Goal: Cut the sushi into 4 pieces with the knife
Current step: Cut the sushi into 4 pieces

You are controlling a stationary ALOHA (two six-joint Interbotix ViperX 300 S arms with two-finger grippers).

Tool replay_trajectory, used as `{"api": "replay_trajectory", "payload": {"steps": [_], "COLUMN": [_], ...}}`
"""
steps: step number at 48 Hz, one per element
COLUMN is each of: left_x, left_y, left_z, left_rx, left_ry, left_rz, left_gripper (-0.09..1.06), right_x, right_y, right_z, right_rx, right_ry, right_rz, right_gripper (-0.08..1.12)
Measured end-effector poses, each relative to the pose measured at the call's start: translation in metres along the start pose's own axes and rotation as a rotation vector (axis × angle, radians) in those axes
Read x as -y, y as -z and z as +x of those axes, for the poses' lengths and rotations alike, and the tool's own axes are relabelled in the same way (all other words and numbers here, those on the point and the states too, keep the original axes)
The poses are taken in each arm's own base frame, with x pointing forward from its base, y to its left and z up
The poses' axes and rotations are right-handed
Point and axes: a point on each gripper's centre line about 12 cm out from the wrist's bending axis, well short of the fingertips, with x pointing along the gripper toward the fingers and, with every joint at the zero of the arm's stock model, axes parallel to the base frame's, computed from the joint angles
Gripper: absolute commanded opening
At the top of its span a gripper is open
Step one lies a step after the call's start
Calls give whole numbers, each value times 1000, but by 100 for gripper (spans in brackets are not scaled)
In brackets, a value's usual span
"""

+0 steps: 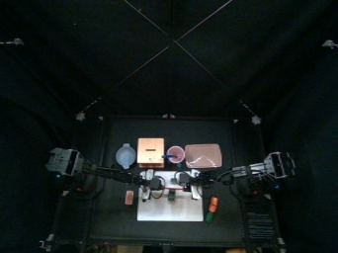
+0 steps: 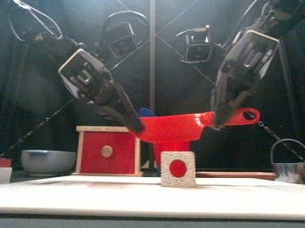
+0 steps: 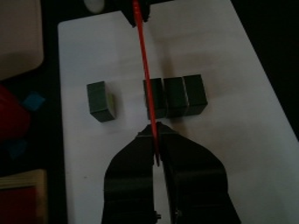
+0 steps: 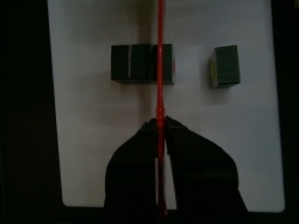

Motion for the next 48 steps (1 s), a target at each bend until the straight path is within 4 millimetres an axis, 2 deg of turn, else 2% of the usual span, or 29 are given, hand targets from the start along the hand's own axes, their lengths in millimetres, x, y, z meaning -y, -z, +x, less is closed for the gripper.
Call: {"api": "replay_trajectory", "payload": {"steps": [11,48], "left_x": [1,19], "left_y": [2,-2], "left_z": [3,2], "left_rx": [-7,0], "left_ry": [3,36], "left_rz": [0,-24], "left_gripper": [35,35], "right_x": [-1,-12], "right_y": [4,4], "right_z": [9,10], "right_rx": [-25,-23], "right_ry": [-1,-21], "right_rz": [0,-10], "right_gripper": [15,15]}}
